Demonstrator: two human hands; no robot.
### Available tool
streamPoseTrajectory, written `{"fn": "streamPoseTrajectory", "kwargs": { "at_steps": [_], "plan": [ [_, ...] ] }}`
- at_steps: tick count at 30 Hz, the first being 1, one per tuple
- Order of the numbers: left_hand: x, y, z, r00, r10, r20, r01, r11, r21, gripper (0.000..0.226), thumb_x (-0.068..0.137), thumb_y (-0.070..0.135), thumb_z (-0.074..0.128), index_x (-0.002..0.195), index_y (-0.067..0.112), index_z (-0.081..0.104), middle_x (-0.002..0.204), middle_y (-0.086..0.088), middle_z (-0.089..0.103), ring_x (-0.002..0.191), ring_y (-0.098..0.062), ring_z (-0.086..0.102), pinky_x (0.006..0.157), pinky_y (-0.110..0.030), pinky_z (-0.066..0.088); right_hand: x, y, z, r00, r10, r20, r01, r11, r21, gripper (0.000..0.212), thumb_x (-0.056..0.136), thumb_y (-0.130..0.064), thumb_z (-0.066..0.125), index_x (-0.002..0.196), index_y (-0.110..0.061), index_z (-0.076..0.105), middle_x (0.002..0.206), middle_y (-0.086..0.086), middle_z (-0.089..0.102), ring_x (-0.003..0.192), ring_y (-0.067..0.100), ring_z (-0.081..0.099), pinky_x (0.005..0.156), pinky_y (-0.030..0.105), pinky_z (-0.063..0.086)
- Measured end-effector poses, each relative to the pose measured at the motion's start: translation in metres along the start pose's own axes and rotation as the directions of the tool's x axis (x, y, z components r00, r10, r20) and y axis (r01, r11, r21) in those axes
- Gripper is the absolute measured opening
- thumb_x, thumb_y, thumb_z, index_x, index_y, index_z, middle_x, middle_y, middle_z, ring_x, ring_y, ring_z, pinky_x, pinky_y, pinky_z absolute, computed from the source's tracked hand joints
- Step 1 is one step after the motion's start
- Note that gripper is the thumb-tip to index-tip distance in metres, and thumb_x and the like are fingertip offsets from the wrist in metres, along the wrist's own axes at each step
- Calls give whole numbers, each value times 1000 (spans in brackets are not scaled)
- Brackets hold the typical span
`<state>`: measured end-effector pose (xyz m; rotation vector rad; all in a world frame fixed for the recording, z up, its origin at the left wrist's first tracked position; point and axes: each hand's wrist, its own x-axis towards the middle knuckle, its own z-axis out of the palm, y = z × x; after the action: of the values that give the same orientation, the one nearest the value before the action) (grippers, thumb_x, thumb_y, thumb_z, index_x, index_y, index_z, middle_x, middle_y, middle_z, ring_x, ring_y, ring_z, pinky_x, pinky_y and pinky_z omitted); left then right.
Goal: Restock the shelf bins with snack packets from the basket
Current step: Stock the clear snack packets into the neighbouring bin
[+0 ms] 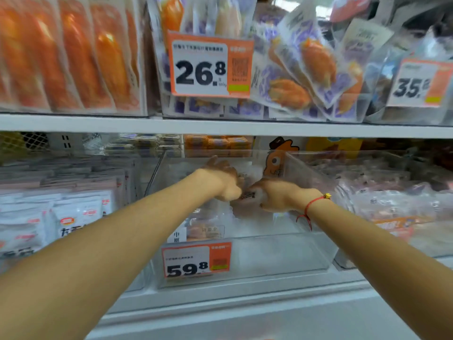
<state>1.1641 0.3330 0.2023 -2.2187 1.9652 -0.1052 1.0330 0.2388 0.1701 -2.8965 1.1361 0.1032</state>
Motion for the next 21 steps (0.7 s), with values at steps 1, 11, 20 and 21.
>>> {"fn": "streamPoseTrajectory", "kwargs": {
  "at_steps": [1,11,20,21],
  "plan": [
    [-14,1,-2,996,13,-85,-15,1000,-16,45,93,34,34,126,11,55,131,-15,51,118,-30,47,100,-40,37,-12,-3,-5,999,-1,-44,1,1000,5,57,85,-23,59,139,-32,42,140,4,46,123,28,48,101,43,44],
    [-161,2,-11,909,-165,-382,36,946,-322,36,93,34,47,129,34,51,132,8,55,120,-20,50,87,-34,41,-147,-65,-42,918,-109,-381,174,975,138,26,91,-23,56,116,-28,60,106,-5,65,92,18,62,79,36,51],
    [-260,16,93,910,-368,-193,139,707,-693,21,91,38,51,109,41,61,108,21,64,100,-11,62,81,-31,50,-196,-125,44,973,-229,-39,229,914,335,20,87,-18,63,105,-23,70,85,-6,64,78,11,61,82,27,50],
    [-267,17,113,918,-371,-137,162,669,-725,17,92,39,51,106,43,60,105,22,64,97,-10,62,80,-31,51,-197,-128,63,974,-227,16,205,902,380,20,87,-17,63,106,-21,70,85,-4,64,76,11,60,80,26,49]
  ]
}}
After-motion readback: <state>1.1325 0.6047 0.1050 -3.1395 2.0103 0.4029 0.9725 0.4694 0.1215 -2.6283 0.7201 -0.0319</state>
